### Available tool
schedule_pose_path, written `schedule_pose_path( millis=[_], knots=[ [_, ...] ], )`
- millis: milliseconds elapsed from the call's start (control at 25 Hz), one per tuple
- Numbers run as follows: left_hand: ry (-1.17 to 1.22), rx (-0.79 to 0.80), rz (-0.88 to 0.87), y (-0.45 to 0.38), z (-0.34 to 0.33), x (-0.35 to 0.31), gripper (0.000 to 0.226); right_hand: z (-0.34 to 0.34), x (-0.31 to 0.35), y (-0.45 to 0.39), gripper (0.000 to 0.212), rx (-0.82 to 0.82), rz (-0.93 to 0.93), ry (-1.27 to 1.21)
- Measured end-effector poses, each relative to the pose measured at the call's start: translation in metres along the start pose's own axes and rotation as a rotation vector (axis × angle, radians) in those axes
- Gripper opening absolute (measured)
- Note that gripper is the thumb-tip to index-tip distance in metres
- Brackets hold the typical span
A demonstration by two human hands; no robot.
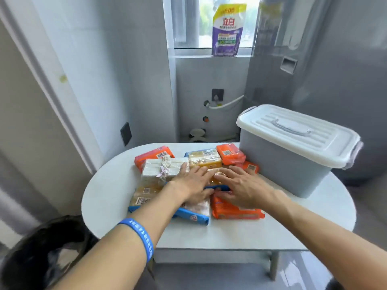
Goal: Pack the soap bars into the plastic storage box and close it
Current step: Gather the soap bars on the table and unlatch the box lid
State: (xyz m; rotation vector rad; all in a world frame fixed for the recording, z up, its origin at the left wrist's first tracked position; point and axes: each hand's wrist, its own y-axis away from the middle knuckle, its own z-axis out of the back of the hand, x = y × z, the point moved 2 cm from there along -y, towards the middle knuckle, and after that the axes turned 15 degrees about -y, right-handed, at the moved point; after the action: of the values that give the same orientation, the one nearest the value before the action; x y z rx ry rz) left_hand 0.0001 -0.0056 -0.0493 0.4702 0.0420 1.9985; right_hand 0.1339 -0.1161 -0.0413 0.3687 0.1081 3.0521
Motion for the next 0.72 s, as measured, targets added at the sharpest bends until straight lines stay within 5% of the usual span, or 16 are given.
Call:
schedule_pose_path(
  millis=[120, 280, 400, 480, 600, 720],
  knots=[
    [-0.134, 0.069, -0.010, -0.001, 0.021, -0.011, 0.058, 0.027, -0.002, 0.016, 0.052, -0.061, 0.041, -0.015],
    [-0.049, -0.439, -0.023, -0.017, 0.065, -0.032, 0.031, 0.081, -0.030, 0.025, 0.024, -0.522, 0.104, 0.011],
    [-0.099, -0.585, -0.064, -0.055, 0.079, -0.062, 0.032, 0.103, -0.065, 0.020, 0.052, -0.553, -0.195, 0.125],
    [-0.051, -0.399, 0.127, -0.090, 0.081, -0.064, 0.050, 0.104, -0.085, 0.020, 0.074, -0.429, -0.404, 0.168],
    [-0.030, -0.095, 0.194, -0.129, 0.060, -0.057, 0.068, 0.098, -0.098, 0.017, 0.074, -0.381, -0.452, 0.180],
    [0.061, -0.098, 0.124, -0.134, 0.050, -0.049, 0.062, 0.100, -0.100, 0.014, 0.067, -0.407, -0.435, 0.196]
  ],
)
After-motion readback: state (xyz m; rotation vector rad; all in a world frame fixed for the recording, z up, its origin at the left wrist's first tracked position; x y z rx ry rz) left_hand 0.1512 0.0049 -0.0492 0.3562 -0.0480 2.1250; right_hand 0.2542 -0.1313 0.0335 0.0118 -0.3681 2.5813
